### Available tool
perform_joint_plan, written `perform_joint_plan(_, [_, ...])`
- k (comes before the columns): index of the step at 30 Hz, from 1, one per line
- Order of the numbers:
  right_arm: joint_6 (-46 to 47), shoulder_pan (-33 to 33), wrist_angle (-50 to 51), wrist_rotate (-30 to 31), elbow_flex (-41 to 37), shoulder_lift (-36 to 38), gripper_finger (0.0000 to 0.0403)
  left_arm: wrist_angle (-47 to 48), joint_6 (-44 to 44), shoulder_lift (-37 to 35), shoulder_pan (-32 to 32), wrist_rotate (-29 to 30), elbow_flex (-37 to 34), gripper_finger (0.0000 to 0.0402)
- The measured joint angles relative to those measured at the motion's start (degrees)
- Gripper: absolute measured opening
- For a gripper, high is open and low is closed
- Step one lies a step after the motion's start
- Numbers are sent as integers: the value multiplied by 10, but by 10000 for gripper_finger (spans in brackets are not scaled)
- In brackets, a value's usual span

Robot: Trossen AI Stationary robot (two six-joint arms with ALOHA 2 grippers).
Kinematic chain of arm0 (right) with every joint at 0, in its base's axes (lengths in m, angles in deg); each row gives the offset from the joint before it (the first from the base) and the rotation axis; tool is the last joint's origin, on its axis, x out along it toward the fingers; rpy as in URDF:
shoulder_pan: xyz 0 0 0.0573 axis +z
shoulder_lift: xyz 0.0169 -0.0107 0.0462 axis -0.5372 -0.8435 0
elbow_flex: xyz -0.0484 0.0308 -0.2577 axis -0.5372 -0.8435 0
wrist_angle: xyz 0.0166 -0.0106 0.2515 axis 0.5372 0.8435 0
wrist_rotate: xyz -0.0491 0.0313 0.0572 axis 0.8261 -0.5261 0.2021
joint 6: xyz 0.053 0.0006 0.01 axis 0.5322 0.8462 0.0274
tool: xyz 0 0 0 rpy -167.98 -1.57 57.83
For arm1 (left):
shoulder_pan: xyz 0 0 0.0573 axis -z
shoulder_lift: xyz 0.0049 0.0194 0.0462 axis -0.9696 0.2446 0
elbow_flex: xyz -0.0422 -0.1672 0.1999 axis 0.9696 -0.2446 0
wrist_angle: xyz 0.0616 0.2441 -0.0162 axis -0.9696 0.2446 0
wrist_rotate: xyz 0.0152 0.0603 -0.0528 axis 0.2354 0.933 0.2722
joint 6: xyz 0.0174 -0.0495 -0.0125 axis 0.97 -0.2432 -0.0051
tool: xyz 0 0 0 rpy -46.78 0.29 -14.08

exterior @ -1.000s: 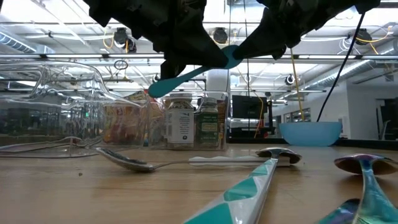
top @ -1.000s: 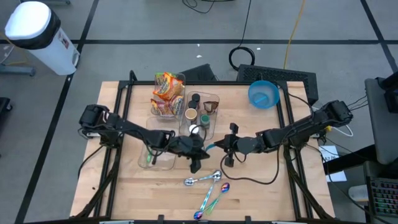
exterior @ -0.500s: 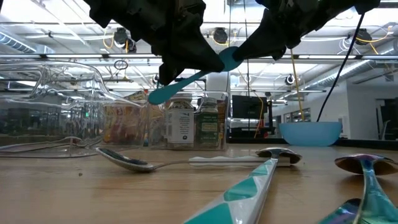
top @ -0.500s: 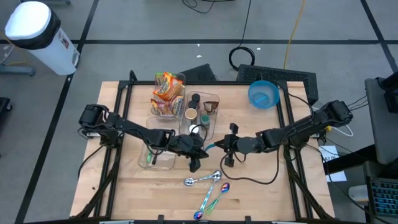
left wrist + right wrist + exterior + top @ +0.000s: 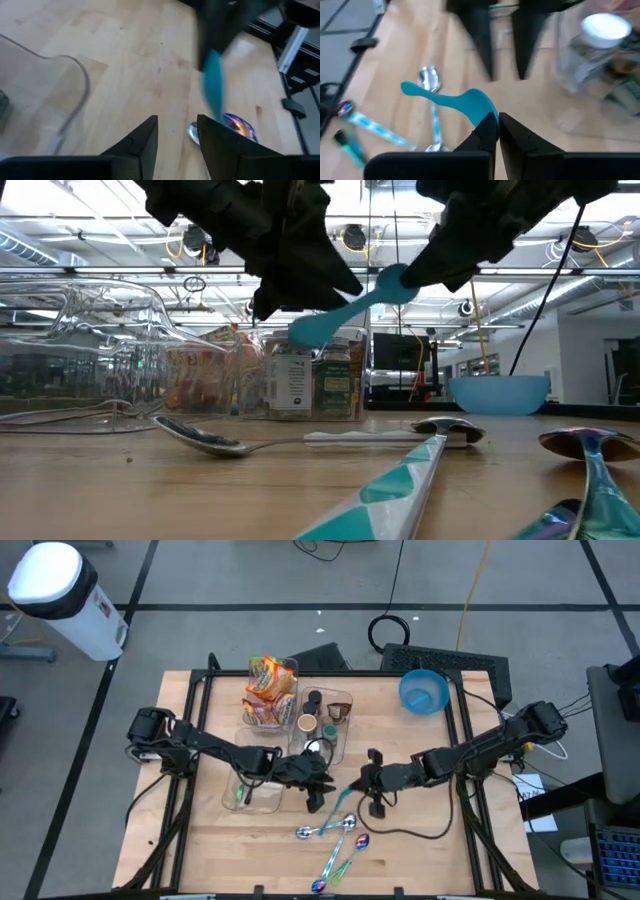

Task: Pick & Place Food Item
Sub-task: Put the blue spoon into the bottom transparent bin

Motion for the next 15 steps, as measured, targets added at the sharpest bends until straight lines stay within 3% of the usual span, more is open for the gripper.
perform_joint_plan(10, [-7,-1,-3,41,0,0,3,-1,-53,0,1,-69,0,153])
perform_joint_plan(15, [-8,-1,-3,42,0,0,3,-2,-56,0,0,-73,0,154])
